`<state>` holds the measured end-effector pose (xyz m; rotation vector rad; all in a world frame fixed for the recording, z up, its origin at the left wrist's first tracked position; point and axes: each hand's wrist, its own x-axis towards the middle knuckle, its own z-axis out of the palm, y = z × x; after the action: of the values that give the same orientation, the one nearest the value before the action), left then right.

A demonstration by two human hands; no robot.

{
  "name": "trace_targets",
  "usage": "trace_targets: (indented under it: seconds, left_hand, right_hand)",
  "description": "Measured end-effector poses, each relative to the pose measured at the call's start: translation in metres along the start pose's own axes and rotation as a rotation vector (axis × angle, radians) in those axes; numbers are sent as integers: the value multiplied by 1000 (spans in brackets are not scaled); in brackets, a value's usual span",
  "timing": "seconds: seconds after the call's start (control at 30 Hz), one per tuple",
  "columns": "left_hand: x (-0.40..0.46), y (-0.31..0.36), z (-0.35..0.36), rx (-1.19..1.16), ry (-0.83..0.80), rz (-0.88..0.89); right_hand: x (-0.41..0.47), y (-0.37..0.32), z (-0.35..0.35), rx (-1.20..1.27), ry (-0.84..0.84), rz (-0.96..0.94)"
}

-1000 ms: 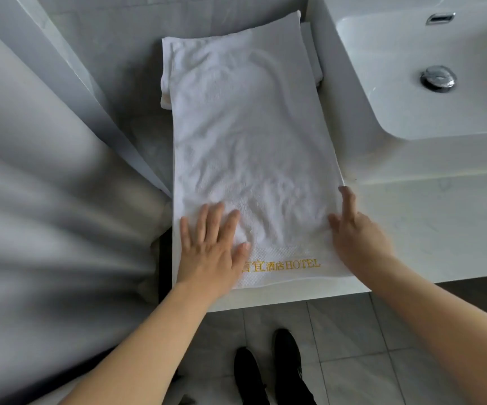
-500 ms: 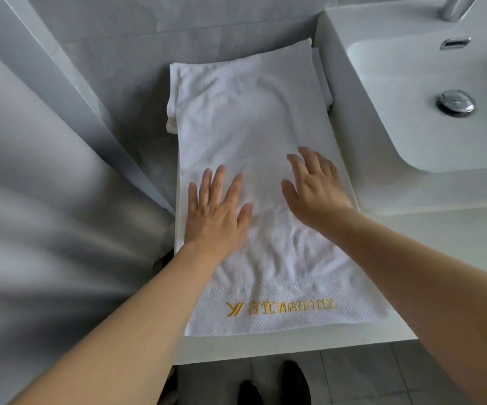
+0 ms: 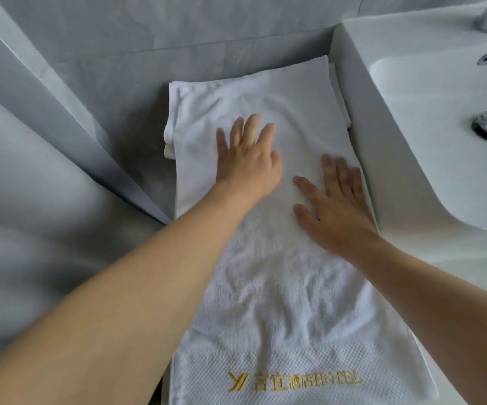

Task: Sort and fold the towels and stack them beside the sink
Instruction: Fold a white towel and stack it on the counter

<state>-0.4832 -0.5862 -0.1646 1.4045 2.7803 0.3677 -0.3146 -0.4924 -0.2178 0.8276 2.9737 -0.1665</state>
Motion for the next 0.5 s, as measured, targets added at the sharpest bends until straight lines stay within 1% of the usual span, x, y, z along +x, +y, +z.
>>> trace_targets:
  seconds: [0.03,0.1,0.17,0.23,0.33,0.37,0.5]
  left_hand:
    - [24,4,-2,-51,7,85]
    - [63,9,-3,-163,-45,224]
    - [92,12,2,-182,-97,274]
    - [110,15,10,-145,-184,242]
    - [122,21,22,55,-401,151]
    - [127,25,23,97,-426,143]
    - [145,42,25,129,-406,159]
  right_hand:
    - [1,0,1,17,-21,16]
    - [2,0,2,49,-52,35]
    - [3,0,2,58,-48,37]
    - [3,0,2,52,-37,29]
    - [4,0,1,47,-38,1]
    - [4,0,2,40,-38,-8]
    - [3,1,1,54,-35,-37]
